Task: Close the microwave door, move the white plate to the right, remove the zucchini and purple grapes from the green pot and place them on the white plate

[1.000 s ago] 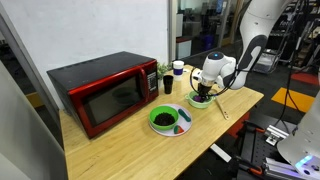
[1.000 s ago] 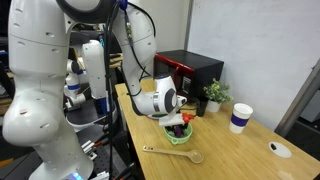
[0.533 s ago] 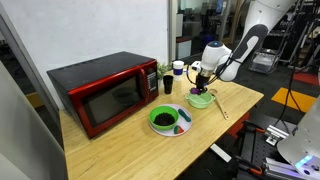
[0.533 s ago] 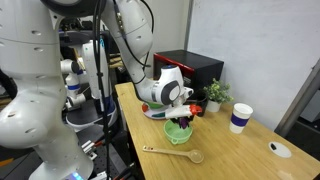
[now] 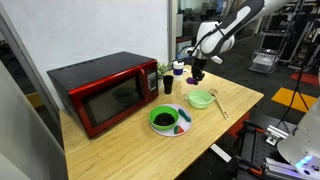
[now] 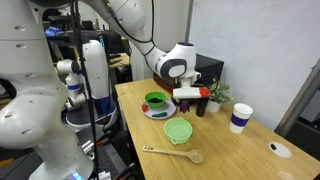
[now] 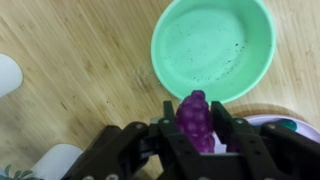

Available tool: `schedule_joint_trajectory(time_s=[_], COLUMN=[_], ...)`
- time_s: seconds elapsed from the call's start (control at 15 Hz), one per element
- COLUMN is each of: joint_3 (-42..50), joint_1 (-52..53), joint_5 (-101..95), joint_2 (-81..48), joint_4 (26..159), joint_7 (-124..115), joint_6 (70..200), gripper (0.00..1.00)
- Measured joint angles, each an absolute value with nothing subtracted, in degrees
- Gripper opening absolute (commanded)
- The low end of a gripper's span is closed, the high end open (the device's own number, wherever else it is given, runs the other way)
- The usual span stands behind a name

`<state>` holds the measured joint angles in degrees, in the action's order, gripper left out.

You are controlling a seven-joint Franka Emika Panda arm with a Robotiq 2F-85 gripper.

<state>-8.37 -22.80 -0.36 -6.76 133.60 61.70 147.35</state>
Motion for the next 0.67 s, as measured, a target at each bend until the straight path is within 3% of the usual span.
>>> schedule_joint_trajectory(time_s=[0.67], joint_3=[-0.8], joint_1=[-12.1], joint_5=[7.9], joint_2=[-6.3], joint_4=[128.9], joint_7=[56.1], joint_6=[133.5], gripper=[0.16])
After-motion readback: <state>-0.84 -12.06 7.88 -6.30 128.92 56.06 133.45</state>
